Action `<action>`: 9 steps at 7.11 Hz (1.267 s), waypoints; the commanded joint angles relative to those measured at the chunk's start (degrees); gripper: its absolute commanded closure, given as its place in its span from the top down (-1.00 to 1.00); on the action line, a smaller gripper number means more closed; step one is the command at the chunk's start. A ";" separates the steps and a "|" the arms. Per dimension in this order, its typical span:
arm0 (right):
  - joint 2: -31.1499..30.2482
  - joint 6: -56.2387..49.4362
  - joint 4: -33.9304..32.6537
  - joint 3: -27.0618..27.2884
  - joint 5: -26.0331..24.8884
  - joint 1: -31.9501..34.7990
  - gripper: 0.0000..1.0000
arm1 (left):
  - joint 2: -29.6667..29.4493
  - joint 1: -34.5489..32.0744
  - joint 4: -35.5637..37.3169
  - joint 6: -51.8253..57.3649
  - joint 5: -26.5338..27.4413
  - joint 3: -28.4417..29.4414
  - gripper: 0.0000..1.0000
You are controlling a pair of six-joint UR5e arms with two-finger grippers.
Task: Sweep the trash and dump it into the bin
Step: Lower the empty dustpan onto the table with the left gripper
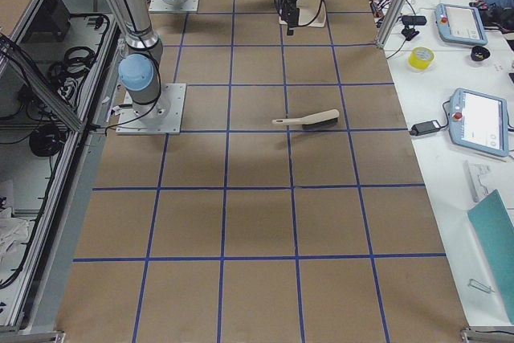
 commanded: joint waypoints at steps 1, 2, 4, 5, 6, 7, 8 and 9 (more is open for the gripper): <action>0.01 -0.08 0.00 0.02 0.07 0.00 0.99 | 5.93 2.63 -6.97 -2.82 -5.43 0.10 0.68; 0.01 -0.08 0.00 0.02 -0.02 0.00 0.99 | 9.80 2.03 -12.86 -9.46 -10.17 0.27 0.68; -0.08 0.01 0.09 0.02 -0.02 -0.09 0.99 | 18.14 0.97 -20.27 -26.66 -21.40 0.36 0.69; -0.08 0.01 0.00 0.02 0.07 -0.09 0.99 | 21.67 -0.34 -22.30 -34.76 -21.99 0.27 0.70; -0.08 -0.08 0.00 0.02 -0.11 -0.09 0.99 | 24.22 -2.79 -24.41 -46.67 -21.48 -0.07 0.86; -0.08 -0.08 0.00 0.02 -0.11 -0.09 0.99 | 25.82 -4.81 -24.69 -61.24 -21.21 -0.08 1.00; -0.08 -0.08 0.09 0.02 -0.19 -0.09 0.99 | 27.31 -5.53 -26.69 -70.61 -19.99 -0.08 1.00; -0.08 -0.08 0.09 0.02 0.07 -0.09 0.99 | 28.81 -5.71 -27.93 -84.19 -19.80 -0.08 1.00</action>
